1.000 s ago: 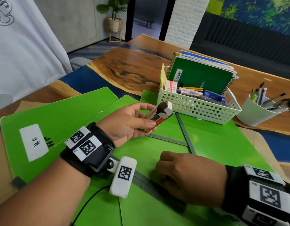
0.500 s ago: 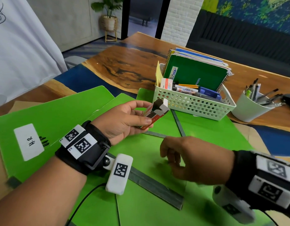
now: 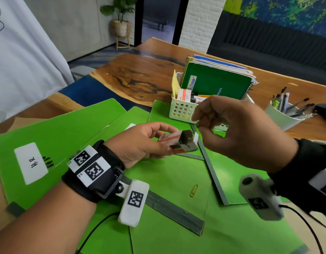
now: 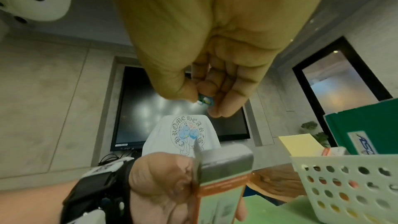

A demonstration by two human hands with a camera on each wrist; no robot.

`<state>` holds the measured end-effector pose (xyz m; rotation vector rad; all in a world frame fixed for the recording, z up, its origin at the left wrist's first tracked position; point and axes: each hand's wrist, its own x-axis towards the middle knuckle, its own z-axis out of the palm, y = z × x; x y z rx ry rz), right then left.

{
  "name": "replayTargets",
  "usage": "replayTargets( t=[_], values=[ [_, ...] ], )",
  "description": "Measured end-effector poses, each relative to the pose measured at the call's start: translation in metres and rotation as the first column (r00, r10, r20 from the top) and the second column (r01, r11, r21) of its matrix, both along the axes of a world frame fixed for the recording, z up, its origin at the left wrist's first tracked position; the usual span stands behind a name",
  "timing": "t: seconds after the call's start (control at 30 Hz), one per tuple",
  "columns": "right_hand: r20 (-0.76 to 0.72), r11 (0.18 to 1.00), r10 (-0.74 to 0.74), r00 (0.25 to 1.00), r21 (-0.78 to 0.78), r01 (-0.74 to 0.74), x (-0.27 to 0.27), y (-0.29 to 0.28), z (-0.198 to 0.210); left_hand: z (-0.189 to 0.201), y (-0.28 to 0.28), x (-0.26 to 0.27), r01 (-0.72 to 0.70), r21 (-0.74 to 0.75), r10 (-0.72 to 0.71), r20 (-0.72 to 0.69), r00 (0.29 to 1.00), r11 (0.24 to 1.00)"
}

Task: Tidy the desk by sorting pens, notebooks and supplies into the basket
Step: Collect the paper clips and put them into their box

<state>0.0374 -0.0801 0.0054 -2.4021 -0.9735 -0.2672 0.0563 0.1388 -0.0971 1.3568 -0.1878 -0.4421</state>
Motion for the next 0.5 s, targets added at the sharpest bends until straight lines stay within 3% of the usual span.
replayTargets(
  t=[0.2, 0.37, 0.5],
  values=[
    [0.002, 0.897, 0.104, 0.995, -0.433, -0.093, 0.013, 0.01, -0.01, -0.004, -0.002, -0.003, 0.085, 0.089, -0.087, 0.021, 0.996, 0.992],
    [-0.069, 0.901, 0.087, 0.994, -0.419, -0.108, 0.014, 0.006, -0.013, -0.003, 0.0, -0.002, 0.094, 0.04, -0.093, -0.012, 0.996, 0.995],
    [0.02, 0.923, 0.103, 0.994, -0.374, -0.088, 0.01, 0.006, -0.015, -0.002, -0.001, -0.003, 0.11, 0.023, -0.109, -0.019, 0.994, 0.994]
  ],
)
